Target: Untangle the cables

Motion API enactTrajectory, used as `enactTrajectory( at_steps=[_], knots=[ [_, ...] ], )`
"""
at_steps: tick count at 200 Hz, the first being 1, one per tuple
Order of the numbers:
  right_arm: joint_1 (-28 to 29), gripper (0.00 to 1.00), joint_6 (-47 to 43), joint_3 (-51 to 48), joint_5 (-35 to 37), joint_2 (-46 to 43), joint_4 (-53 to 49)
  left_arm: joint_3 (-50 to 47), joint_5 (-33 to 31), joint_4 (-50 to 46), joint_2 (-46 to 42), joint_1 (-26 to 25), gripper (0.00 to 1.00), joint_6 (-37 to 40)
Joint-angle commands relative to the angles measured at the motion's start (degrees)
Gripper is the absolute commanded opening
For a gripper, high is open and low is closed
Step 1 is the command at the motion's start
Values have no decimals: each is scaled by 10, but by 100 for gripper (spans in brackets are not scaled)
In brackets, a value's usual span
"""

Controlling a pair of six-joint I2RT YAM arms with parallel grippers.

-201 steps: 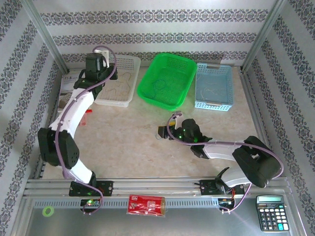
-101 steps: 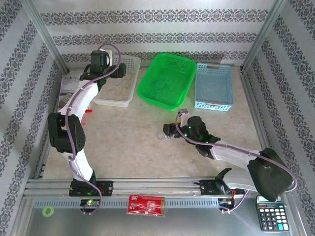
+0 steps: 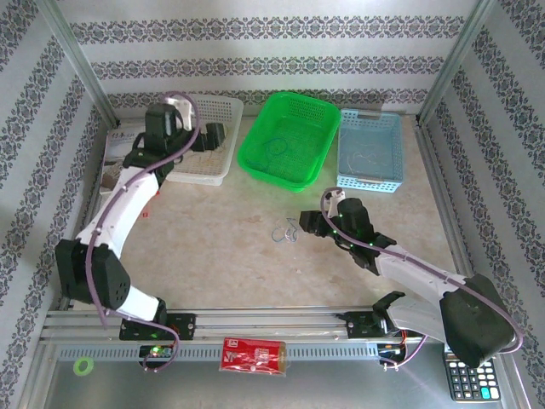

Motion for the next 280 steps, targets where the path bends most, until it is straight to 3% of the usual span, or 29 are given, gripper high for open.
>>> enactTrajectory(
  at_steps=[1,56,110,180,280],
  knots=[
    [-19,58,0,20,11,-6,-56,-65,15,27,-52,-45,100,-38],
    [-71,51,-53,41,-17,21,-124,-236,-25,91,-168,-150,100,-119],
    [-92,49,-83,36,-79,65,-105,-346,-31,143,-210,-192,100,-200],
    [-81,43,-108,63,-76,151,-86,-342,-15,152,-203,-202,100,-215],
    [-26,38,-147,137,22,250,-102,-344,-10,156,-217,-202,100,-221]
  ],
)
